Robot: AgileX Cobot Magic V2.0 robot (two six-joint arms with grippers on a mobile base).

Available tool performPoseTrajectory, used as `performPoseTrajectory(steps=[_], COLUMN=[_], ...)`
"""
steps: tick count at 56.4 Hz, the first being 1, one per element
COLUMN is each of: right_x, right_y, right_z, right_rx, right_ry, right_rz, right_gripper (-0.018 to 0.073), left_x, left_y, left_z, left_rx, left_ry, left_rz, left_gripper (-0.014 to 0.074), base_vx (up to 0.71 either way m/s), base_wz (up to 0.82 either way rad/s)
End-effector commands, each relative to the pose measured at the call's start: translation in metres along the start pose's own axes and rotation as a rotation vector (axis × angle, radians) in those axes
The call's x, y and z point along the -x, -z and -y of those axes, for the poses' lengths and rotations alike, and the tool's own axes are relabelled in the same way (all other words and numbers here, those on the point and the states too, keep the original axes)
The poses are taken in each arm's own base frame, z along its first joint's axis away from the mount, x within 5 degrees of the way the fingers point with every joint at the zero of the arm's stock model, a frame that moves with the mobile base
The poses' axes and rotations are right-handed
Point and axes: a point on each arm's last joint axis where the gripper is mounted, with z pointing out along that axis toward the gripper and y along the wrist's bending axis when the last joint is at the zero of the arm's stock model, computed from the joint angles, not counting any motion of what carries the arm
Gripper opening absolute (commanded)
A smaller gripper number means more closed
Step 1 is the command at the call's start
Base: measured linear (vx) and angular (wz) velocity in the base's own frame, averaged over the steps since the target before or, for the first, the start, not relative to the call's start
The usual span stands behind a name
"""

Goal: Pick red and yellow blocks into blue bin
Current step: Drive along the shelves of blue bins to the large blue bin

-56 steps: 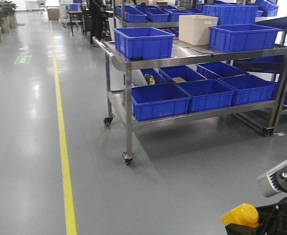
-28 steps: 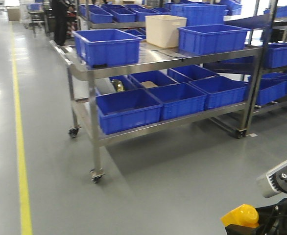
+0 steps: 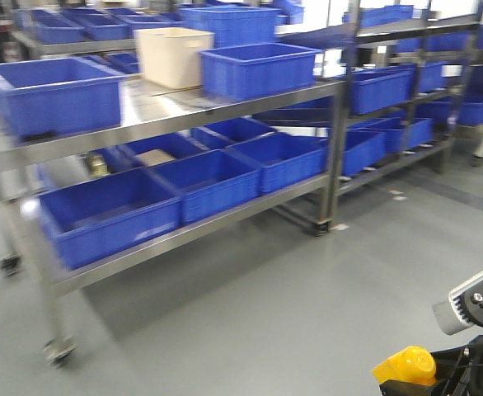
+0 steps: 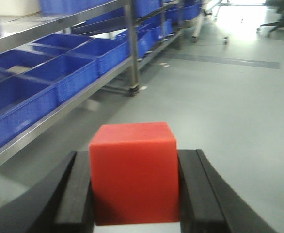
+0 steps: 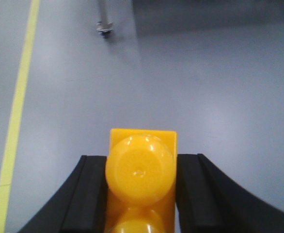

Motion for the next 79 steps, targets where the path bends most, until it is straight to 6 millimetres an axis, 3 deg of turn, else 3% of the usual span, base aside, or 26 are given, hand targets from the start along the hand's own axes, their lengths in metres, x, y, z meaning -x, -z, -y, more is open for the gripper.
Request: performPoseTrajectory(steps=[1,79], right_x=[0.0127,0.0126], right_y=[0.0080,0.0080], right_z=[0.0014,0.0004], right_rx=[-0.025,-0.015], right_ry=[0.009,-0.003], right_rz=[0.087,0.086], right_gripper=[0.0256,0.0256], left_x=[0.0145,0.0145], left_y=[0.0004,0.0004], left_z=[-0.0012,-0.0012], left_rx=[0.005,0.005], left_ry=[0.011,0.011], left_rz=[0.091,0.091], left_gripper=[0.0286,0.0286], base_vx=[0.43,0.45], base_wz=[-0.51,-0.26])
